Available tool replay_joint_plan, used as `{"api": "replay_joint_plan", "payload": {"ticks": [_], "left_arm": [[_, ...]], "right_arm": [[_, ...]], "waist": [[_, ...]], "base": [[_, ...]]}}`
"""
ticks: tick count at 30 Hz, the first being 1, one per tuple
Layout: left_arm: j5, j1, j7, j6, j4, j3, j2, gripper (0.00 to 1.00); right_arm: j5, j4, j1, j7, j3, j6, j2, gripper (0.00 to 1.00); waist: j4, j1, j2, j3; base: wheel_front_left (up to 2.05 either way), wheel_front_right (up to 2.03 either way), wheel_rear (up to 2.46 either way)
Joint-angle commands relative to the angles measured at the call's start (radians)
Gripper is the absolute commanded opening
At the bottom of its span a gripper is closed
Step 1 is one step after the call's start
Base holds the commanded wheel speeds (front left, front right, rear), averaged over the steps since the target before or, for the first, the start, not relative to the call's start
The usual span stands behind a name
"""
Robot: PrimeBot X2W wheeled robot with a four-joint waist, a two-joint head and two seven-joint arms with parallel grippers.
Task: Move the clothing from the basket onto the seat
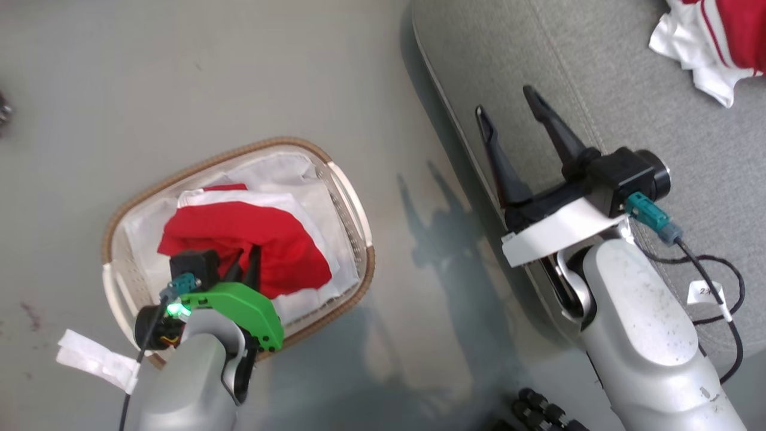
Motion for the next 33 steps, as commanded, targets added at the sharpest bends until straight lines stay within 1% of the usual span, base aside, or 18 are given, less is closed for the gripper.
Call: {"api": "replay_joint_plan", "payload": {"ticks": [1,10,17,25,33], "left_arm": [[0.010,0.031,-0.004,-0.004,-0.020,0.007,-0.004,0.00],[0.060,0.138,-0.004,-0.004,-0.150,0.055,-0.021,0.00],[0.100,0.187,-0.004,-0.004,-0.259,0.104,-0.027,0.00],[0.133,0.235,-0.004,-0.004,-0.409,0.127,-0.034,0.00],[0.132,0.242,-0.004,-0.004,-0.545,0.124,-0.040,0.00]], "right_arm": [[-0.010,0.011,0.027,0.000,-0.003,-0.001,-0.005,1.00],[-0.035,0.053,0.126,0.000,-0.025,-0.001,-0.005,1.00],[-0.050,0.075,0.199,0.000,-0.028,-0.001,-0.005,1.00],[-0.030,0.097,0.280,0.000,-0.008,-0.001,-0.005,1.00],[-0.027,0.119,0.361,0.000,0.028,-0.001,-0.004,1.00]], "waist": [[0.064,0.0000,0.0000,-0.124],[0.135,0.0000,0.0000,-0.280],[0.186,0.0000,0.0000,-0.364],[0.206,0.0000,0.0000,-0.473],[0.210,0.0000,0.0000,-0.562]], "base": [[0.00,0.00,0.00],[0.00,0.00,0.00],[0.00,0.00,0.00],[0.00,0.00,0.00],[0.00,0.00,0.00]]}}
